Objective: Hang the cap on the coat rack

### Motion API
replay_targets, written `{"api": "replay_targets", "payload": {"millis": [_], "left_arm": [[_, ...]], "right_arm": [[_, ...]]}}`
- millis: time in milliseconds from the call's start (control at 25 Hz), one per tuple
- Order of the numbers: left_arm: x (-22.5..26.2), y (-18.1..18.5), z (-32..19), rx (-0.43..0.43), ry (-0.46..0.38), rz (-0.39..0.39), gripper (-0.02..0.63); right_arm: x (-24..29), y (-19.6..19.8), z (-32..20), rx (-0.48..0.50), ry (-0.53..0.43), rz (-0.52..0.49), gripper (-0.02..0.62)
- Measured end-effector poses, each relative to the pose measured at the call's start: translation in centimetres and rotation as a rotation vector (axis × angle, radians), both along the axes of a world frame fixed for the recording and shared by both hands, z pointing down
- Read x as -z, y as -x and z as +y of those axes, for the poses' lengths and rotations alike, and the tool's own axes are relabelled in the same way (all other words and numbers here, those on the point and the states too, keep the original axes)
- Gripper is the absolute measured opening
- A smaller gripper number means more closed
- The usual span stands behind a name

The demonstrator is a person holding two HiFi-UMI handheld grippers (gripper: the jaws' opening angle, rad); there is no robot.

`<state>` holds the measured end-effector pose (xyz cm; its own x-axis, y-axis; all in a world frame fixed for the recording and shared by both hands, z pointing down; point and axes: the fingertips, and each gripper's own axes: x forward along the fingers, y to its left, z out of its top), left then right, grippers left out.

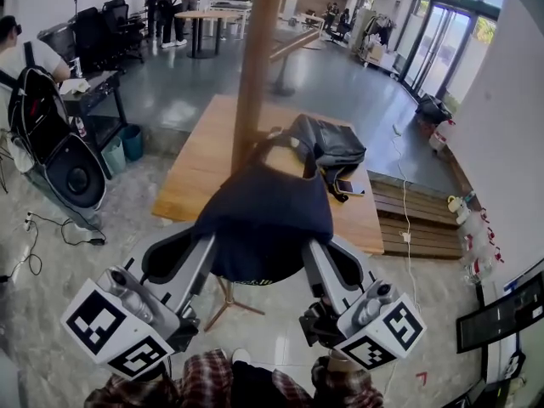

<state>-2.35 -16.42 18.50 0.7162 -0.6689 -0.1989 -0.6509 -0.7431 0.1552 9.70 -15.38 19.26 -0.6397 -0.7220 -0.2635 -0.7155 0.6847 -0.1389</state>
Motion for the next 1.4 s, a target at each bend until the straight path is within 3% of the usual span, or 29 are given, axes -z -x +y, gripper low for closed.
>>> {"api": "replay_targets", "payload": {"millis": [520,960,1400], "left_arm": [[-2.6,-0.2,-4.3,0.03,0.058,-0.028,0.021],[-5.0,1.7,-6.6,0.076,0.109,-0.012,0.021],[-6.5,2.0,-8.9,0.109,0.084,0.045,0.021]], "right_arm": [[-2.9,-0.1,-4.9,-0.03,0.083,-0.022,0.018],[-5.7,1.8,-7.6,0.004,0.148,-0.002,0.018],[-6.9,2.0,-9.9,-0.037,0.142,0.038,0.018]]}}
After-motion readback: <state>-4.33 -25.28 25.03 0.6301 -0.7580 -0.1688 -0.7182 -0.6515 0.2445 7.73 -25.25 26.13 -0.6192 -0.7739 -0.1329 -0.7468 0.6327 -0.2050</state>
